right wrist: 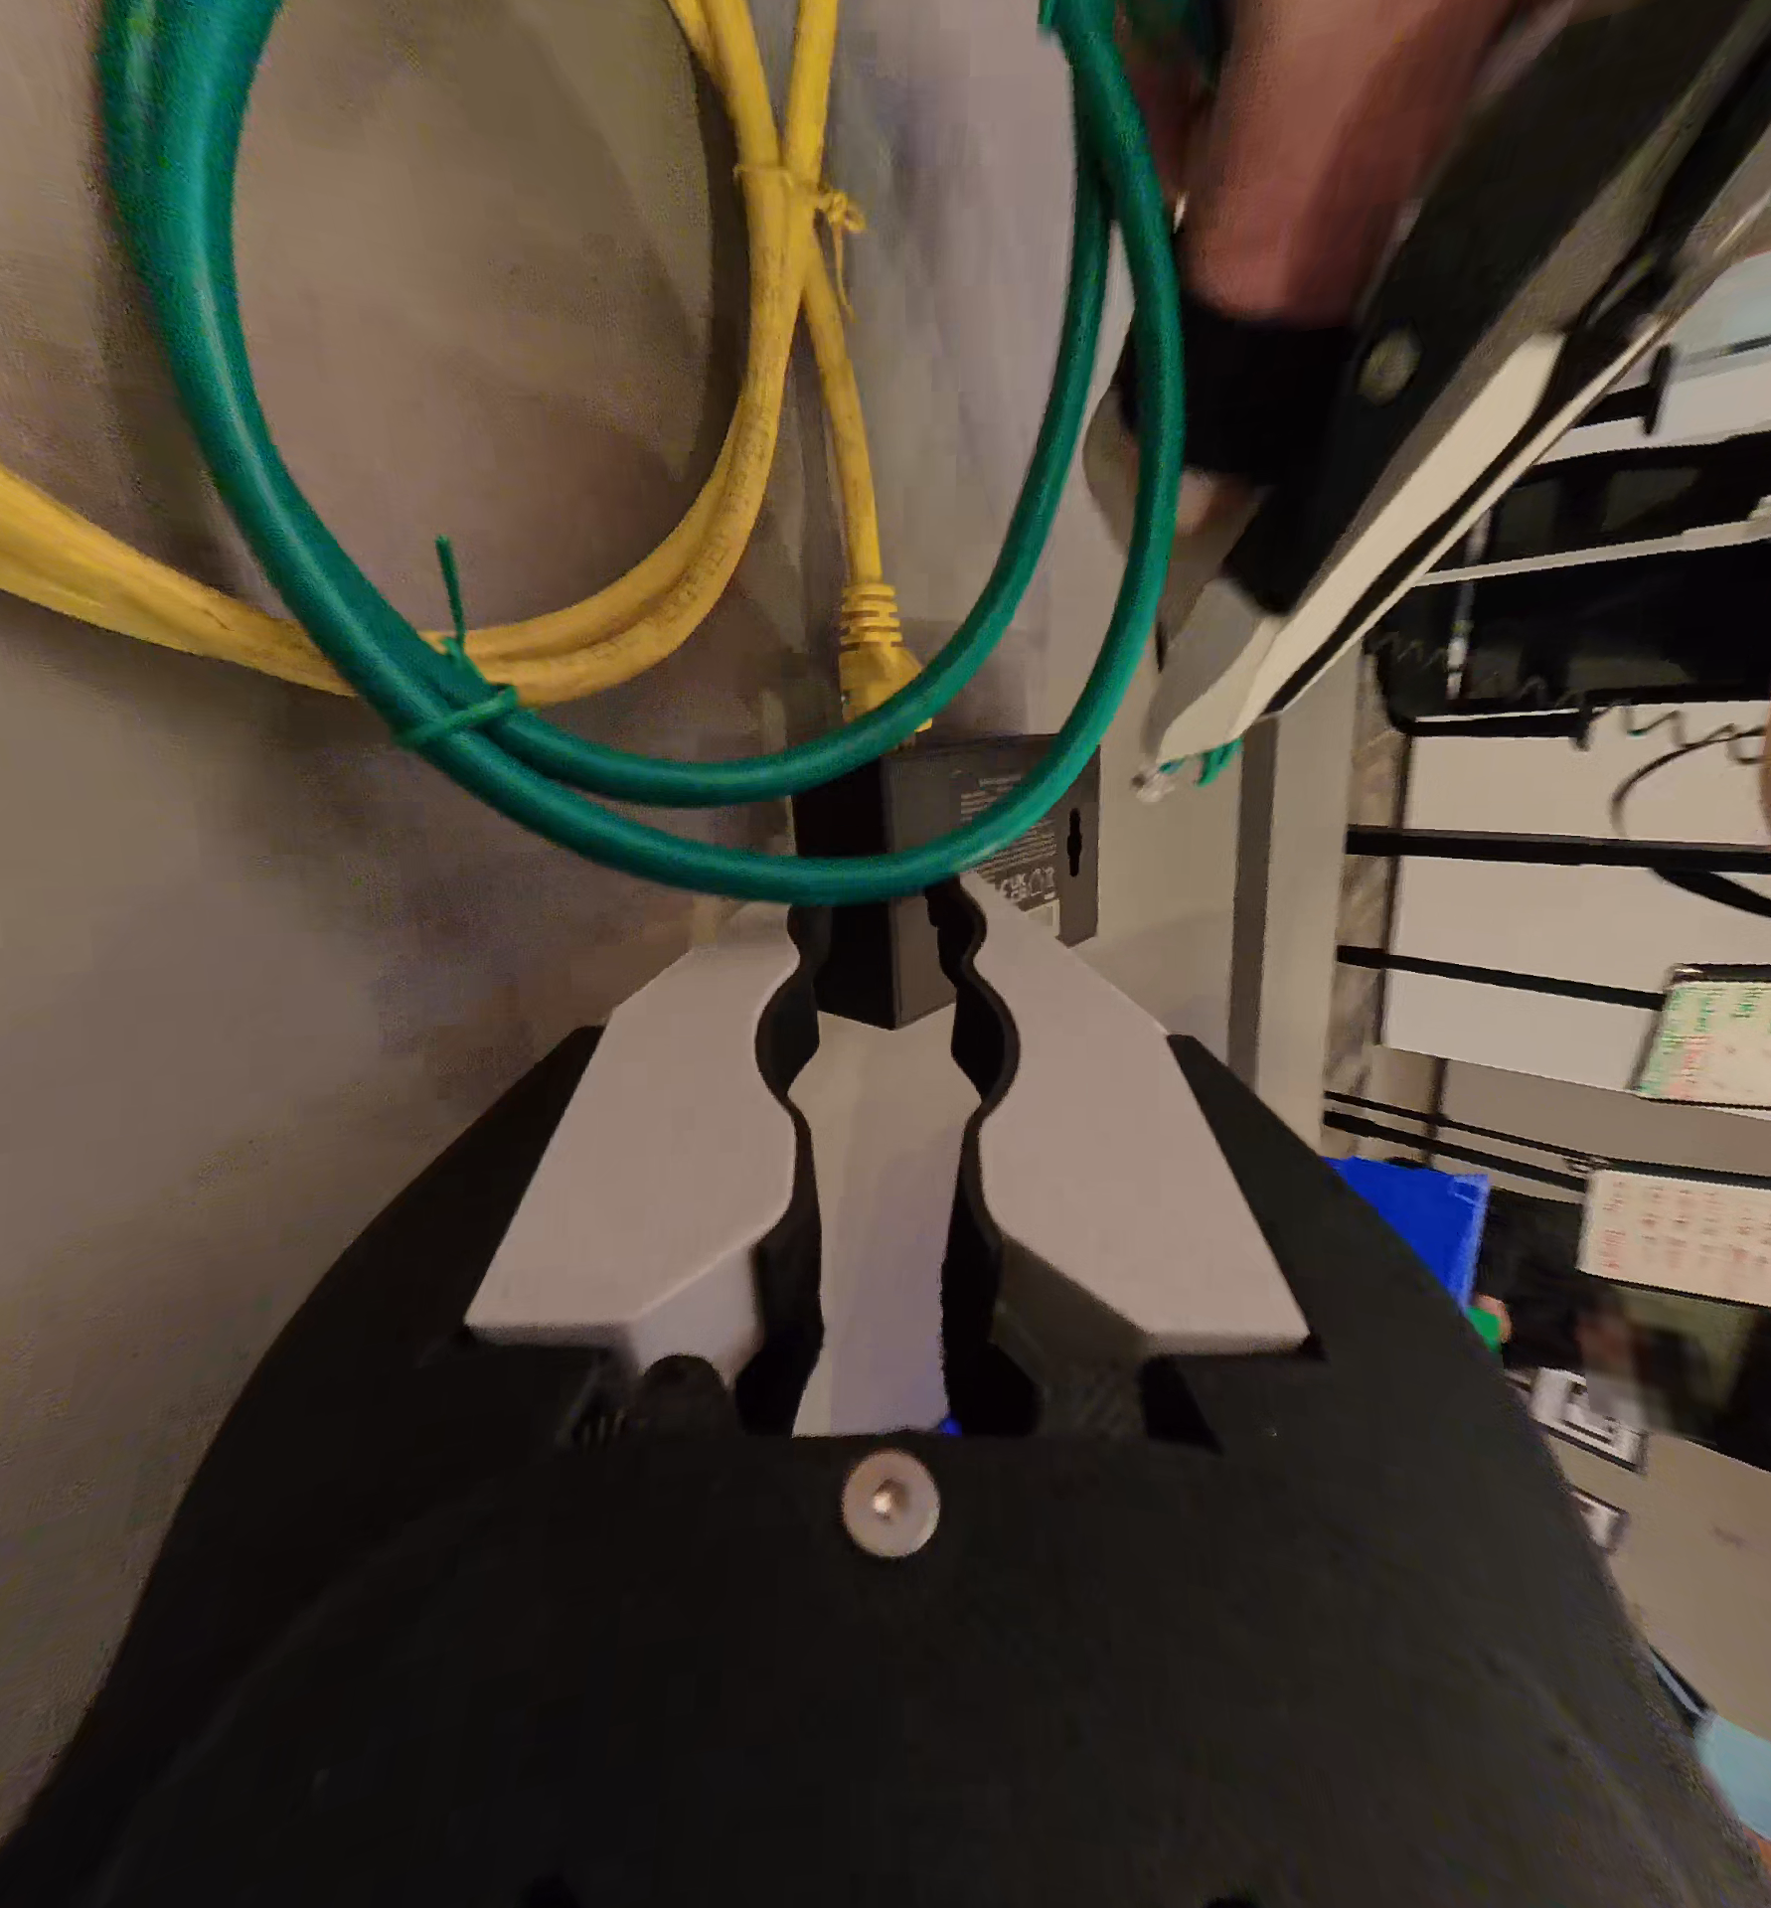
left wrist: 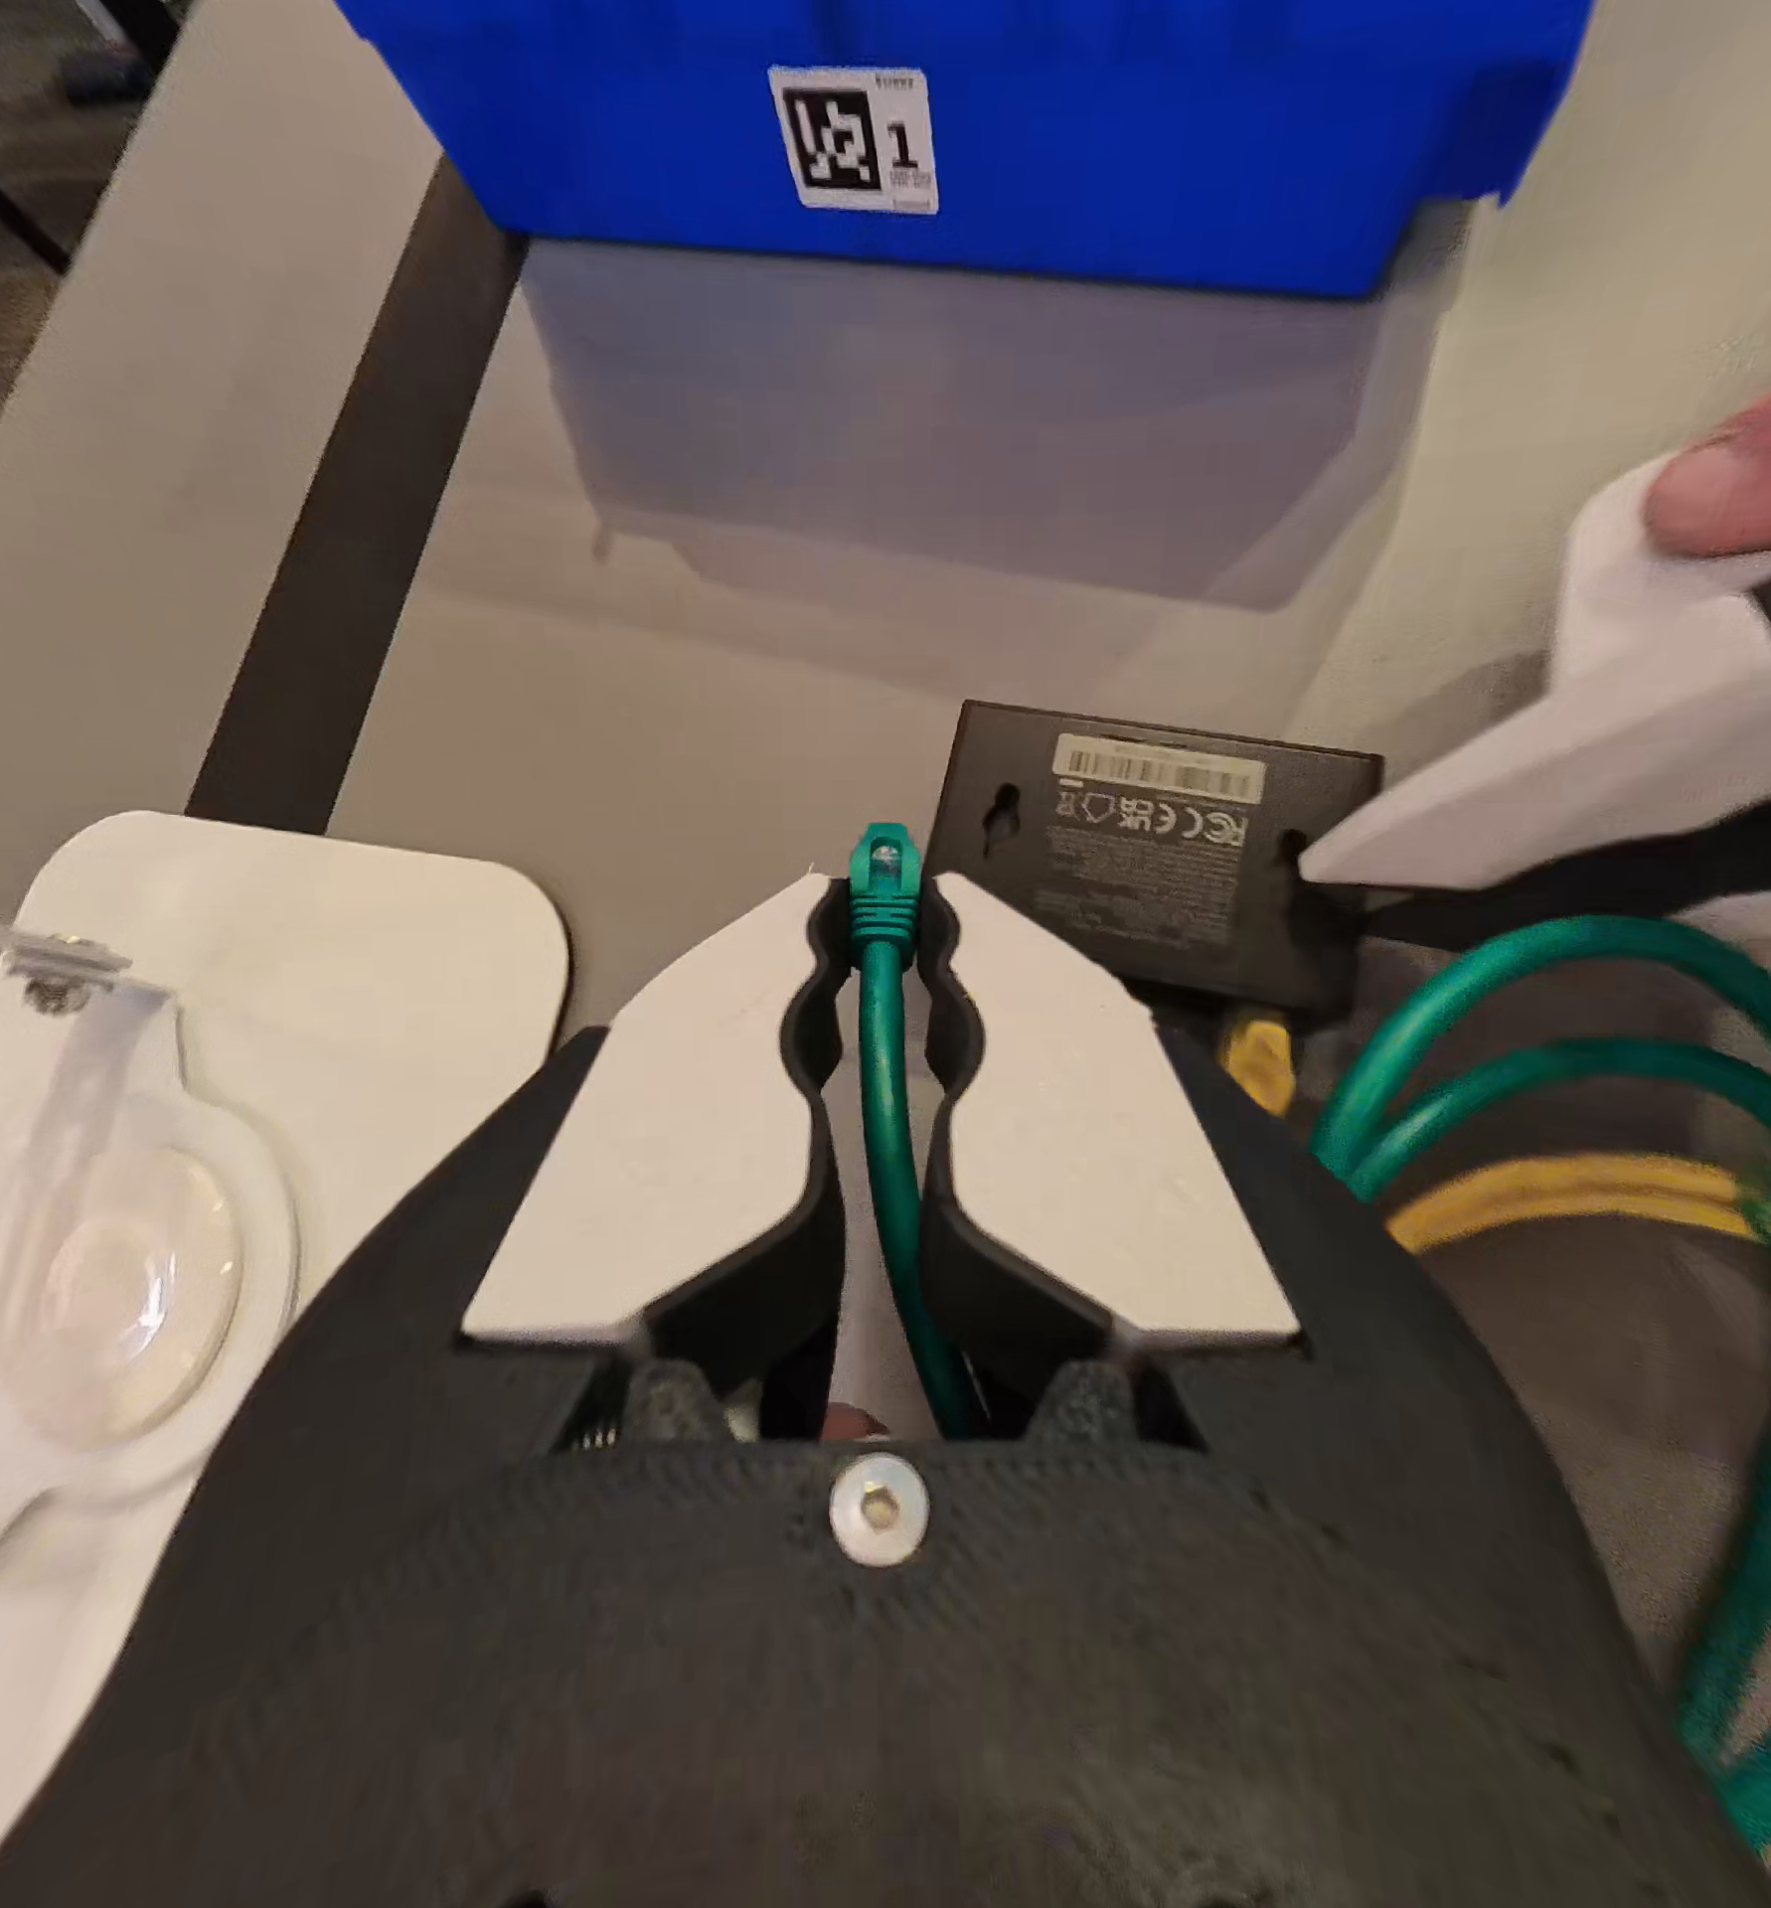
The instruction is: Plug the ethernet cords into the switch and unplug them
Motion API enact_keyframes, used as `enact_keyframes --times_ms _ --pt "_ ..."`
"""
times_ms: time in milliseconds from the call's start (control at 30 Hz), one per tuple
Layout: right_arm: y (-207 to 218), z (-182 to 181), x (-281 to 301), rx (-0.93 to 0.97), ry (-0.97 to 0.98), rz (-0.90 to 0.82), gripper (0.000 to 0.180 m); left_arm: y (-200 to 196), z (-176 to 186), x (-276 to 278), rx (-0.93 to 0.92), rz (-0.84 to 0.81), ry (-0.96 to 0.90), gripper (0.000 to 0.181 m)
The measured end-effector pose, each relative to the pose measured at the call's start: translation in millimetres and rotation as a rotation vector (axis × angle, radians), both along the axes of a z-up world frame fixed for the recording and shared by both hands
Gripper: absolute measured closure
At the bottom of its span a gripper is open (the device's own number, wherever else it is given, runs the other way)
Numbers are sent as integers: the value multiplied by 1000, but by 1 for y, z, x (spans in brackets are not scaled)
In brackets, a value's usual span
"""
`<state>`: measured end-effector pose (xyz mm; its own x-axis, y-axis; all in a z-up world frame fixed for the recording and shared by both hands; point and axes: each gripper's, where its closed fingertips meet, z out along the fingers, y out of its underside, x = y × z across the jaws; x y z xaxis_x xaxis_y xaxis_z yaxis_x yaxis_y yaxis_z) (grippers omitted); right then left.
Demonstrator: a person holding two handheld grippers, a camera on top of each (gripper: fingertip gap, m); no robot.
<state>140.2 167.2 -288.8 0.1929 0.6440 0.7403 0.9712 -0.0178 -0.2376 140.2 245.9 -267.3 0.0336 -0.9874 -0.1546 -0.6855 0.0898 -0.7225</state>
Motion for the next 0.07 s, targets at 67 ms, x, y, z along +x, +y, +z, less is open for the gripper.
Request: enact_keyframes --times_ms 67 --pt "0 -5 0 11 -33 9 157 -1 -12 9 -28 -19 29 168"
